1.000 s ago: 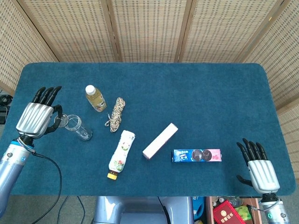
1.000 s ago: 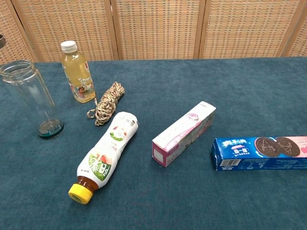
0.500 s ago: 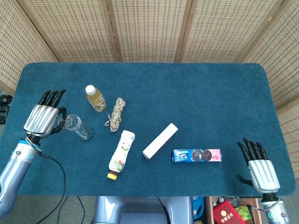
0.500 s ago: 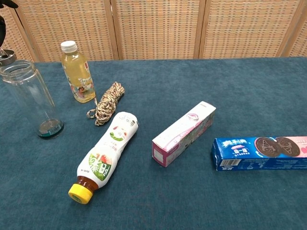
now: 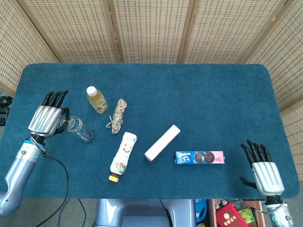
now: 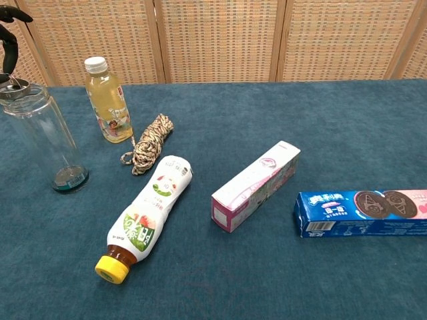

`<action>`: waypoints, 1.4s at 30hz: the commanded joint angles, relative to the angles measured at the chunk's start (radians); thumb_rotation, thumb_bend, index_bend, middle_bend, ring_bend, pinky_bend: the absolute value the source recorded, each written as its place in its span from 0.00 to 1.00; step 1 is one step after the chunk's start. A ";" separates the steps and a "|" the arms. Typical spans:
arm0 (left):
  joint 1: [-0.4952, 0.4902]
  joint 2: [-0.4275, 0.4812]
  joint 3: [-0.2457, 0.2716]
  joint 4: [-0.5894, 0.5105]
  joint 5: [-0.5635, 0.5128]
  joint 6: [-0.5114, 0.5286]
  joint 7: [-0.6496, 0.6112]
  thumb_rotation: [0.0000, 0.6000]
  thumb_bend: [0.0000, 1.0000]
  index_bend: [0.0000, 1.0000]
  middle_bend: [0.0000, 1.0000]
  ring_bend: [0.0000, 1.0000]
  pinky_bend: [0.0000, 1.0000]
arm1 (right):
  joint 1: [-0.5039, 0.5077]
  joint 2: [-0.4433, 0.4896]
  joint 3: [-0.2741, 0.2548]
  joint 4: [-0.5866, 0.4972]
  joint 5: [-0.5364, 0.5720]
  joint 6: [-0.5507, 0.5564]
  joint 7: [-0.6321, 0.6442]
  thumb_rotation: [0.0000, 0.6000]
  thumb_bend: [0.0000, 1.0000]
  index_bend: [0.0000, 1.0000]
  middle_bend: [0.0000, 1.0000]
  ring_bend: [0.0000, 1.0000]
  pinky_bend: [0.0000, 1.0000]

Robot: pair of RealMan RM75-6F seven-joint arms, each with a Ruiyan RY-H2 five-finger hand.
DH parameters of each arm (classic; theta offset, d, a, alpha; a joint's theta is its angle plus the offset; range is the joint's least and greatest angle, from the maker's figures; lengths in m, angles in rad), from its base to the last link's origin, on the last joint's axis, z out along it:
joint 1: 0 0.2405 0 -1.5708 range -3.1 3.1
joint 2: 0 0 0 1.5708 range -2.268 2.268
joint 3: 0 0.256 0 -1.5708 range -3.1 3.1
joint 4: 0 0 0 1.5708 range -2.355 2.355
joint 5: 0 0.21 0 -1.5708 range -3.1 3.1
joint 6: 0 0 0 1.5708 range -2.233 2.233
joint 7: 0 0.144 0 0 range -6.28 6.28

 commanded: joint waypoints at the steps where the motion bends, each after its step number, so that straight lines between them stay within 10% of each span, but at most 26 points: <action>1: -0.005 -0.010 0.001 0.008 -0.001 0.002 0.002 1.00 0.44 0.61 0.00 0.00 0.00 | 0.000 0.000 0.000 0.000 0.000 -0.001 0.000 1.00 0.00 0.00 0.00 0.00 0.00; 42: -0.019 -0.033 0.024 0.018 -0.028 0.022 0.032 1.00 0.44 0.56 0.00 0.00 0.00 | 0.000 0.000 0.001 -0.003 0.007 -0.003 0.001 1.00 0.00 0.00 0.00 0.00 0.00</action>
